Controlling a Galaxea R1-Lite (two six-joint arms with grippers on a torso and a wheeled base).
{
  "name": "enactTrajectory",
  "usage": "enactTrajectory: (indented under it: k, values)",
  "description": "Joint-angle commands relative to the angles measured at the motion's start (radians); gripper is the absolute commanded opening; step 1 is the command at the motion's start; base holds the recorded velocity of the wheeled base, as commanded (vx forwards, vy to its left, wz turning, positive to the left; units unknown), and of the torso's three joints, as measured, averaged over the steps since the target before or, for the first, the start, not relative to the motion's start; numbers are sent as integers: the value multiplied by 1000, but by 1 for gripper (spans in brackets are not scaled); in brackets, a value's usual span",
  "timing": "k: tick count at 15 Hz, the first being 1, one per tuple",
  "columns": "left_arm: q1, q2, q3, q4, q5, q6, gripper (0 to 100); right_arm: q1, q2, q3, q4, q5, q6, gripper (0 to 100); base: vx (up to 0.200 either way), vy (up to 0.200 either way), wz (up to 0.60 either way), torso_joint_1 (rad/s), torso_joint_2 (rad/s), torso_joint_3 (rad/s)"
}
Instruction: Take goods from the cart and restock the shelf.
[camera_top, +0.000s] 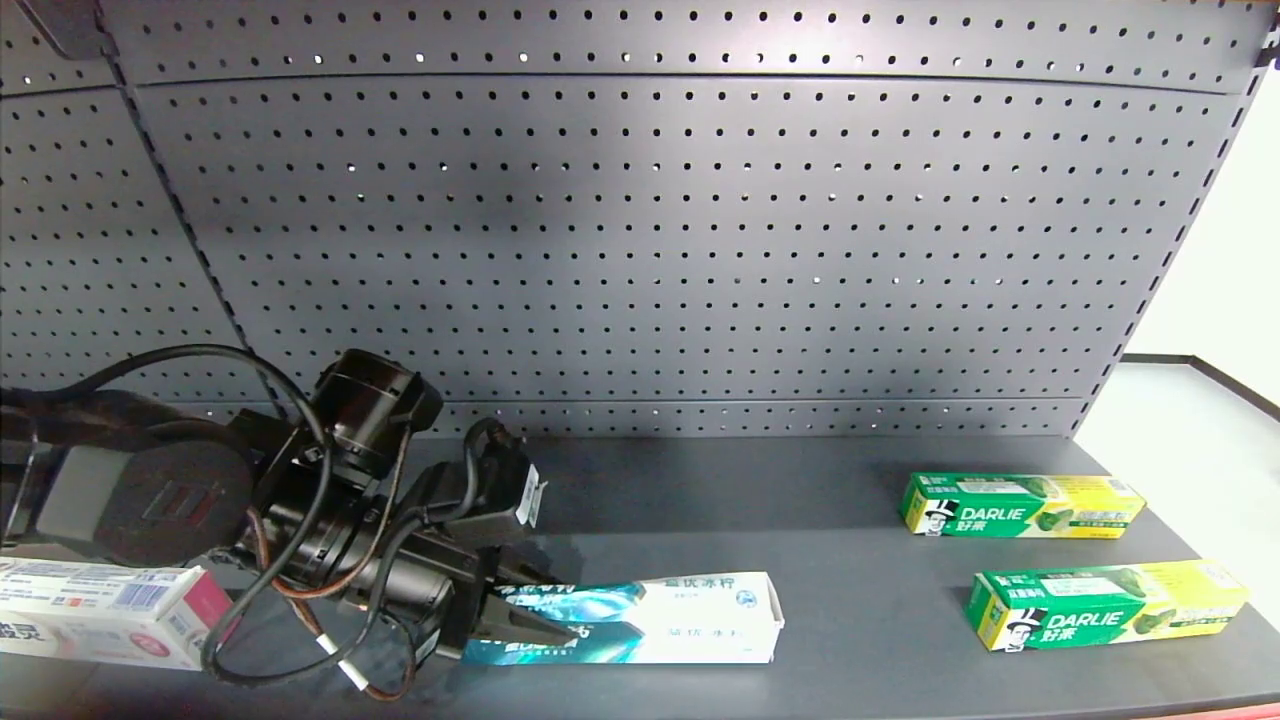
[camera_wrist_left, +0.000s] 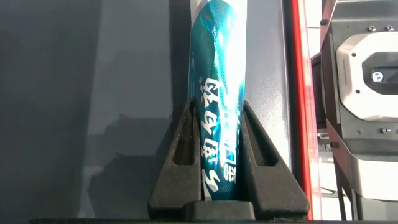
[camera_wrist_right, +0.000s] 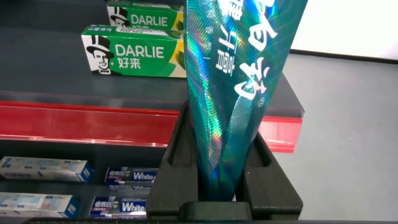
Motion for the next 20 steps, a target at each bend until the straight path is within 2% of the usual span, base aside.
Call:
enactTrajectory:
  k: [1, 7, 8, 20]
  values:
    - [-1, 0, 1, -2, 0, 0, 0, 0, 1, 0, 0, 0, 0, 0, 0, 0, 0, 0, 0, 0]
    - [-7, 0, 19, -26, 1, 2, 0, 0, 1, 0, 0, 0, 0, 0, 0, 0, 0, 0, 0, 0]
    - [-13, 0, 28, -35, 1, 2, 100, 0, 1, 0, 0, 1, 0, 0, 0, 0, 0, 0, 0, 0]
    - [-6, -37, 34, -23, -2, 0, 100, 0, 1, 0, 0, 0, 0, 0, 0, 0, 0, 0, 0, 0]
